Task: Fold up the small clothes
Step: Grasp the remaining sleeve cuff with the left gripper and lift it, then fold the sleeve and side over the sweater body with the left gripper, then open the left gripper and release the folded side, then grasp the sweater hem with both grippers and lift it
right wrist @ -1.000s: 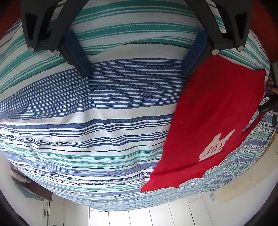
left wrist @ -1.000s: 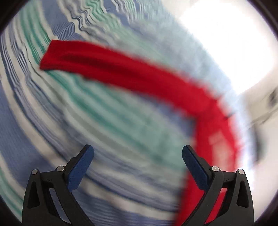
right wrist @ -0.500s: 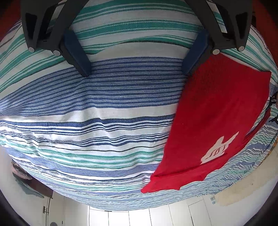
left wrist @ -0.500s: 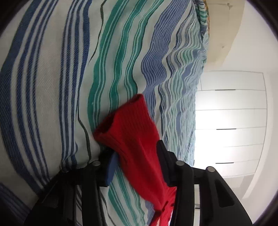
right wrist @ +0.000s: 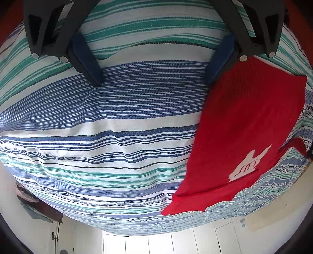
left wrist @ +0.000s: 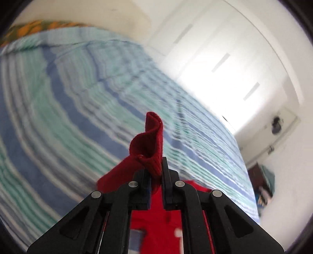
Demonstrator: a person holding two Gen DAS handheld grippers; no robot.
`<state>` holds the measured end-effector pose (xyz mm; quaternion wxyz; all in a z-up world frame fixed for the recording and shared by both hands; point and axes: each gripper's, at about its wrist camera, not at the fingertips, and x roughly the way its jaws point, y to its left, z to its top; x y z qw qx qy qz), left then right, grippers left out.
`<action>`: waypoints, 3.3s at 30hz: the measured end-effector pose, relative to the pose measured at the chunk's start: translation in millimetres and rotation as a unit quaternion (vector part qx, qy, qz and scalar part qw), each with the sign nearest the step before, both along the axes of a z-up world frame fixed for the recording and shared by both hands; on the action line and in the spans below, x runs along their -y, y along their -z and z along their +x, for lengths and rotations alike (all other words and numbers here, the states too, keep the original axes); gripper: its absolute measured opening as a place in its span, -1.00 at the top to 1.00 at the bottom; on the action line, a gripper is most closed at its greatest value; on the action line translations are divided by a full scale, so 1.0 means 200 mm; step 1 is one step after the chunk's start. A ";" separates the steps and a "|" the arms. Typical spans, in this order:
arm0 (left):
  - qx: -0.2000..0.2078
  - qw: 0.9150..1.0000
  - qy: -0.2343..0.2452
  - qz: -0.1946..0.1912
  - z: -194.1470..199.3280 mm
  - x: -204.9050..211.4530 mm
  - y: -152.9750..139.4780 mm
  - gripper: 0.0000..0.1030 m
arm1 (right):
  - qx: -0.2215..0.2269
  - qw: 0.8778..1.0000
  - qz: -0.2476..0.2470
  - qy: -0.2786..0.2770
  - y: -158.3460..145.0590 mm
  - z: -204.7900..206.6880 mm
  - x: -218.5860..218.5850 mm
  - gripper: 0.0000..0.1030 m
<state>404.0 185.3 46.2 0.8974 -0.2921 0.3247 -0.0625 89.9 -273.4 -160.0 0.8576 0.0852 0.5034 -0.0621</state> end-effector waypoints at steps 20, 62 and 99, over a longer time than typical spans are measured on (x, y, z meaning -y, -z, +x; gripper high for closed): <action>-0.178 0.958 0.163 0.158 -0.33 0.34 0.46 0.42 | -0.002 1.000 0.017 -0.011 -0.02 -0.02 0.02 -1.00; -0.169 0.945 0.237 0.151 -1.26 0.64 0.60 0.64 | 0.055 0.979 0.115 -0.157 -0.31 0.09 -0.25 -0.34; -0.226 0.957 0.175 0.054 -1.31 0.37 0.66 -0.15 | -0.004 0.953 0.288 -0.095 -0.18 -0.06 -0.02 -0.15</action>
